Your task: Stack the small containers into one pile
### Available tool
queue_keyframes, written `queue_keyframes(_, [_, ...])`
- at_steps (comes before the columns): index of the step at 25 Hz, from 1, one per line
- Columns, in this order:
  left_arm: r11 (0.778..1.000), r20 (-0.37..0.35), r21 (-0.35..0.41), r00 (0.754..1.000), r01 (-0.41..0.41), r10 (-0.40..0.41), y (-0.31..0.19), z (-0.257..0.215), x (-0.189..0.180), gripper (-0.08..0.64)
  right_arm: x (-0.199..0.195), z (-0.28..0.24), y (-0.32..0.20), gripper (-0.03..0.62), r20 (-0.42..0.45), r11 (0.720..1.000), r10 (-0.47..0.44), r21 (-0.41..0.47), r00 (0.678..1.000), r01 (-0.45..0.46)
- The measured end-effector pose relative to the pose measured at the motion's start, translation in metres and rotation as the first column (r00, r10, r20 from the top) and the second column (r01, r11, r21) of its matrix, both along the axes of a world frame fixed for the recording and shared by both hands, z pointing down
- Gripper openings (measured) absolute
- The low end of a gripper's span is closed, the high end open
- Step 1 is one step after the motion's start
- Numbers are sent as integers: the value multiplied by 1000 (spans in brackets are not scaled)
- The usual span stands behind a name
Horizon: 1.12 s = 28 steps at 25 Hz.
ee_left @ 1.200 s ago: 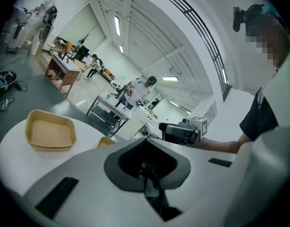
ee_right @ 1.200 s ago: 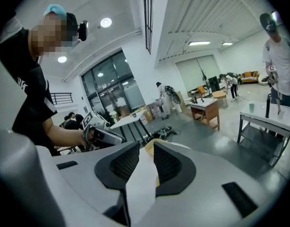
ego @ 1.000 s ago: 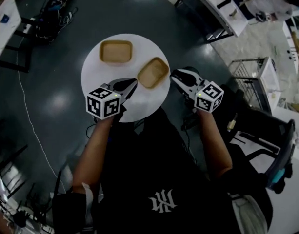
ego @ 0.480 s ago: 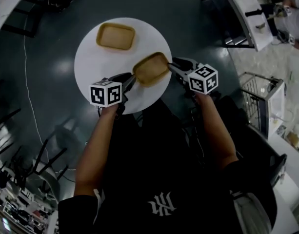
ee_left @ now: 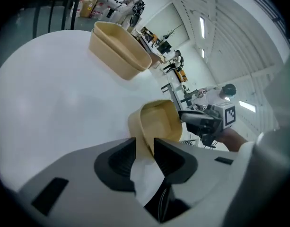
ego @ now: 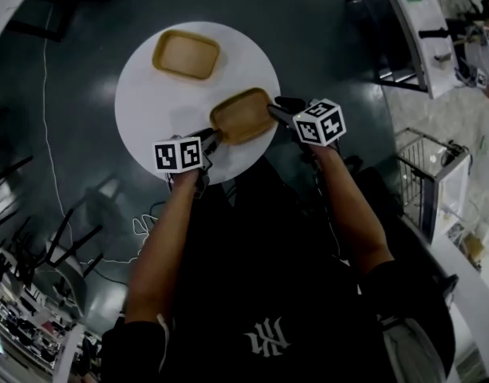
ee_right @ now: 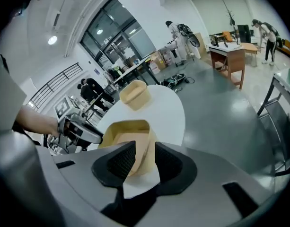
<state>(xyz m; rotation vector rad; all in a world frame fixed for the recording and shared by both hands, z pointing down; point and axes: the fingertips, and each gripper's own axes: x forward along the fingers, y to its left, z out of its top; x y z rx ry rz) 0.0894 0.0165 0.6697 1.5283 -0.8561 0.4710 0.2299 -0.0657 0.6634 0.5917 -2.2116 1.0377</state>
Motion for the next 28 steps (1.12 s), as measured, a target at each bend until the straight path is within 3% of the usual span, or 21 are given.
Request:
queue_keyframes(6, [999, 3, -34, 1000, 1, -1, 3, 8, 7, 96, -9, 9, 12, 110, -6, 998, -52, -28, 999, 52])
queue_keyframes(13, [999, -1, -39, 1000, -17, 16, -2, -1, 5, 67, -9, 5, 5, 69, -11, 1000, -22, -14, 1000, 22])
queue_keyframes(21, [995, 0, 54, 997, -80, 80, -21, -34, -12, 51, -21, -41, -10, 55, 53, 996, 52, 72, 997, -56])
queue_keyframes(28, [962, 29, 153, 974, -227, 225, -58, -67, -53, 44, -52, -80, -20, 55, 109, 980, 147, 119, 983, -160])
